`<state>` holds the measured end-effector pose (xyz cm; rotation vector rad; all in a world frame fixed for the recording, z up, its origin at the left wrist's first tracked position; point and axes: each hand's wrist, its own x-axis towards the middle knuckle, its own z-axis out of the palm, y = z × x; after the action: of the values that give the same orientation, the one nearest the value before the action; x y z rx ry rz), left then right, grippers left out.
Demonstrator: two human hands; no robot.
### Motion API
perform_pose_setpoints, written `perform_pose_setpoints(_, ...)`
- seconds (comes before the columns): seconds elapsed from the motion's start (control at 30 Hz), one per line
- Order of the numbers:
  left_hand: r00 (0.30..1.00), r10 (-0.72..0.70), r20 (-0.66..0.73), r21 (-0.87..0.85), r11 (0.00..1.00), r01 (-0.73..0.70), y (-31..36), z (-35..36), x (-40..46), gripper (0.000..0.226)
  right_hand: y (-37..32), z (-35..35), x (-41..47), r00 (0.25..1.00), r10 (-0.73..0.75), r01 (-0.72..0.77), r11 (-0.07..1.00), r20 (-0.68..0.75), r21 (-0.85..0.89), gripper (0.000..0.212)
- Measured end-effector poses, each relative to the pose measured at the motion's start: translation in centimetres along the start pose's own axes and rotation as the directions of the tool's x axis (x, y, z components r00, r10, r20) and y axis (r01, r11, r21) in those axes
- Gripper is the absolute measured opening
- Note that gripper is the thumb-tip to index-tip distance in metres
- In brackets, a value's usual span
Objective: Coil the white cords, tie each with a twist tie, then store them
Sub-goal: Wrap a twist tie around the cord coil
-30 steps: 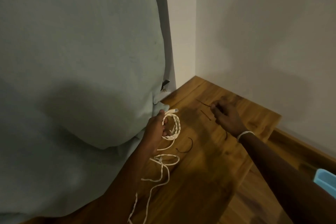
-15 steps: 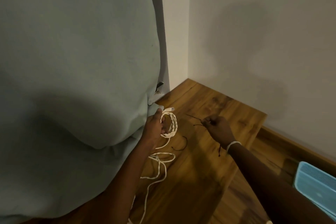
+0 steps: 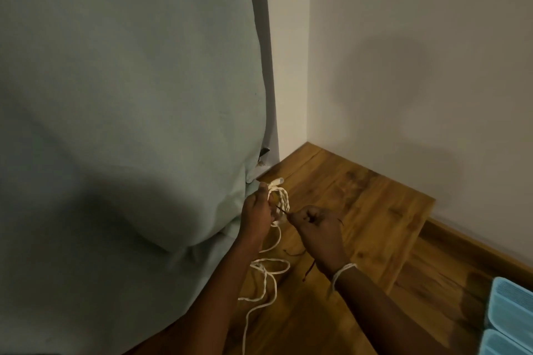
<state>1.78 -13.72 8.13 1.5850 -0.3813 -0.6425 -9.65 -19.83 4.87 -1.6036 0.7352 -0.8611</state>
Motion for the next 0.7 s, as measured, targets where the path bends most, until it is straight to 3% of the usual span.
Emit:
perform_pose_setpoints(0.13, 0.994, 0.105, 0.015, 0.055, 0.993, -0.106, -0.1, 0.7, -1.2, 0.040, -2.1, 1.2, 0.2, 0.983, 0.179, -0.181, 0.947, 0.033, 0.264, 0.028)
perform_pose_setpoints(0.23, 0.987, 0.158, 0.040, 0.098, 0.982, -0.161, 0.1, 0.6, -1.6, 0.040, -2.7, 1.1, 0.3, 0.927, 0.335, -0.375, 0.841, 0.169, 0.390, 0.025)
perform_pose_setpoints(0.4, 0.976, 0.216, 0.021, 0.161, 0.963, -0.216, 0.5, 0.0, -1.9, 0.039, -2.9, 0.9, 0.1, 0.807, 0.429, -0.590, 0.620, 0.407, 0.517, 0.023)
perform_pose_setpoints(0.47, 0.977, 0.208, -0.045, 0.152, 0.968, -0.199, 0.6, 0.2, -1.8, 0.041, -3.1, 1.2, -0.3, 0.791, 0.414, -0.611, 0.558, 0.450, 0.561, 0.022)
perform_pose_setpoints(0.57, 0.968, 0.219, -0.125, 0.170, 0.966, -0.196, 0.7, 0.5, -2.0, 0.045, -3.5, 1.7, -1.1, 0.790, 0.419, -0.612, 0.555, 0.446, 0.563, 0.020)
perform_pose_setpoints(0.7, 0.956, 0.279, -0.094, 0.229, 0.940, -0.252, 1.1, 0.8, -2.3, 0.040, -4.1, 2.4, -1.4, 0.815, 0.441, -0.574, 0.521, 0.376, 0.632, 0.020)
